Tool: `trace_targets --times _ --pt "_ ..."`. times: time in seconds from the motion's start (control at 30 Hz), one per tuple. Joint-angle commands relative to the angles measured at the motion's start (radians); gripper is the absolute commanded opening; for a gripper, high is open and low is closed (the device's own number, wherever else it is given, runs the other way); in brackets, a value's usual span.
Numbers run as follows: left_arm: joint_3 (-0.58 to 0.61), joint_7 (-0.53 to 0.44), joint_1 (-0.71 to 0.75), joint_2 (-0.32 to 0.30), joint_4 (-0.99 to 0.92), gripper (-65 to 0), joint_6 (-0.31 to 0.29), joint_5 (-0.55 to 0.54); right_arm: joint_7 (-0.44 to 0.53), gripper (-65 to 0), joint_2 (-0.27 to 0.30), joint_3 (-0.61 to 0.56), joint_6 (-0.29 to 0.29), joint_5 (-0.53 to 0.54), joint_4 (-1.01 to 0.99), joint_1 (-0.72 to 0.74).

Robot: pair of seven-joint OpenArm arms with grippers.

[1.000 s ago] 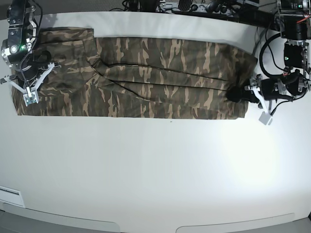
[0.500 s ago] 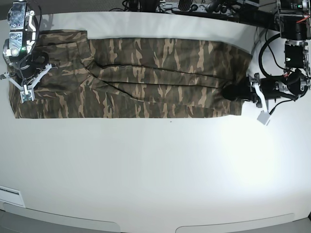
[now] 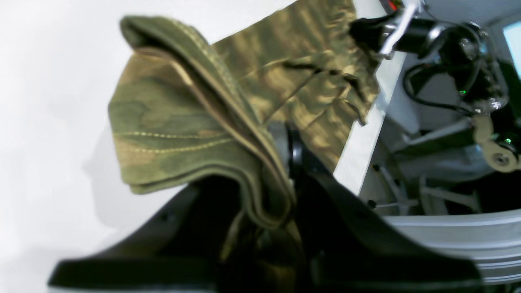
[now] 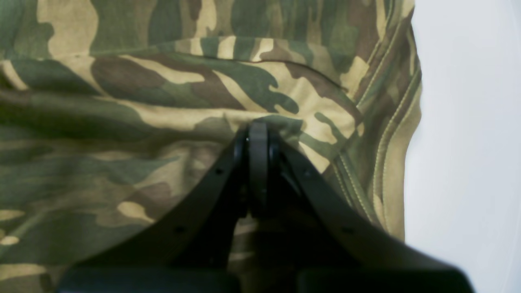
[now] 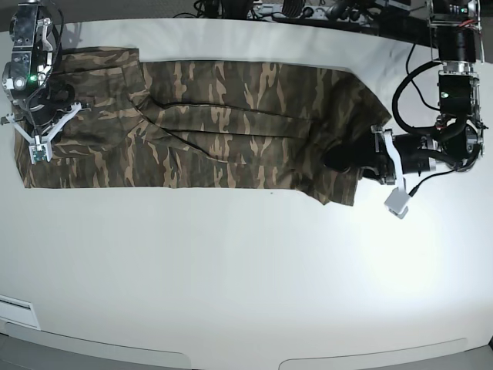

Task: Fold the T-shirt properly
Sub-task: 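Lift the strip's end with the left gripper and fold it toward the right gripper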

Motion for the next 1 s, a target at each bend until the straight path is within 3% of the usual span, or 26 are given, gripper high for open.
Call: trace_targets --times 0.0,0.17,0.37,0.63,0.97 --pt "-0.007 -0.012 -0.016 0.001 0.031 -65.0 -0.016 -0.025 -0.023 -65.0 0.009 0.0 0.018 0.019 0.005 -0.003" --pt "-0.006 -0.016 -0.01 0.092 0.039 -65.0 -0.039 -0.025 -0.023 -65.0 0.009 0.0 0.018 0.019 0.005 -0.003" --pt "-0.006 -0.017 0.005 0.2 0.039 -65.0 -0.109 -0.025 -0.023 -65.0 0.009 0.0 0.019 0.019 0.005 -0.002" --pt "0.003 -0.026 0.006 0.307 0.028 -65.0 -0.114 -0.025 -0.034 -65.0 0.009 0.0 0.053 0.019 0.005 -0.002" --pt "0.128 -0.243 0.005 0.337 -0.102 -65.0 -0.114 0.121 -0.039 -65.0 0.009 0.0 0.056 0.019 0.005 -0.002"
